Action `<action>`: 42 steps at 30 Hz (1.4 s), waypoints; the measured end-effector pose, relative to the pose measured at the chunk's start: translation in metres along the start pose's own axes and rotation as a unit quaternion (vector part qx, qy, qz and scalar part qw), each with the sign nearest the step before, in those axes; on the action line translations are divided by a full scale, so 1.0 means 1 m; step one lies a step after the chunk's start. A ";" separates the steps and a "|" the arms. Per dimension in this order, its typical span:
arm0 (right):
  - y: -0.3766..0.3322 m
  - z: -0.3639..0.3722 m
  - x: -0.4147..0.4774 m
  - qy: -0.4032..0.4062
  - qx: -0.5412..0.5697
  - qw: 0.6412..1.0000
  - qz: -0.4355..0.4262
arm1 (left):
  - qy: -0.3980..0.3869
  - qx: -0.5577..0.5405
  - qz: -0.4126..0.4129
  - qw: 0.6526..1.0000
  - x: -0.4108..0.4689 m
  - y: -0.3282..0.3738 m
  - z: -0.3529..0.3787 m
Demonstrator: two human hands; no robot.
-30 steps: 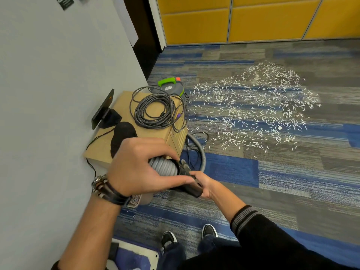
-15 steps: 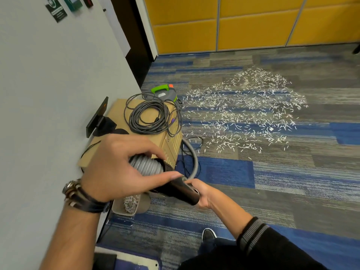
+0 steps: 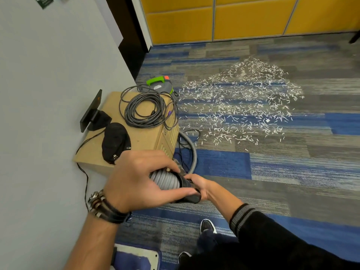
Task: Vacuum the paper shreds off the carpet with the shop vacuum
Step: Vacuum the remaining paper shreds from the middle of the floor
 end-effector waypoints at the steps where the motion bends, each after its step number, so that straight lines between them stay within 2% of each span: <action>1: 0.001 -0.006 0.008 0.005 0.010 1.000 0.000 | 0.009 0.000 0.006 1.000 0.002 0.002 -0.005; 4: -0.016 -0.012 0.017 -0.009 0.052 0.998 -0.021 | 0.048 0.021 0.015 0.999 0.013 0.005 -0.029; 8: -0.053 -0.020 0.025 -0.013 0.054 0.998 -0.042 | 0.080 0.052 0.027 0.995 0.027 0.006 -0.048; 16: -0.111 -0.034 0.070 0.043 0.025 0.997 -0.067 | 0.051 0.073 -0.029 0.996 0.059 -0.053 -0.013; 21: -0.100 -0.041 0.094 0.052 0.015 0.998 -0.024 | 0.012 0.032 -0.059 0.998 0.061 -0.097 0.010; 27: -0.105 -0.024 0.114 0.011 0.039 0.999 -0.004 | 0.025 0.005 -0.022 0.999 0.081 -0.106 -0.016; 29: -0.124 -0.029 0.111 0.009 0.007 1.000 -0.017 | 0.045 -0.007 -0.015 0.999 0.091 -0.109 -0.037; 33: -0.163 -0.047 0.100 0.015 0.018 0.998 -0.065 | 0.097 -0.014 0.011 0.995 0.111 -0.114 -0.084; 37: -0.184 -0.046 0.104 0.015 0.083 0.991 -0.108 | 0.085 -0.008 0.047 0.995 0.132 -0.111 -0.096; 42: -0.200 -0.057 0.145 0.064 0.037 0.991 -0.109 | 0.050 0.010 0.032 0.998 0.144 -0.139 -0.075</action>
Point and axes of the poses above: each hand's wrist, its own x-axis towards the middle knuckle, its own z-axis out of the palm, y = z × x, the point moved 9 cm from there along x, towards the middle knuckle, and after that the axes turned 10 degrees about -z, right-handed, at the moved point
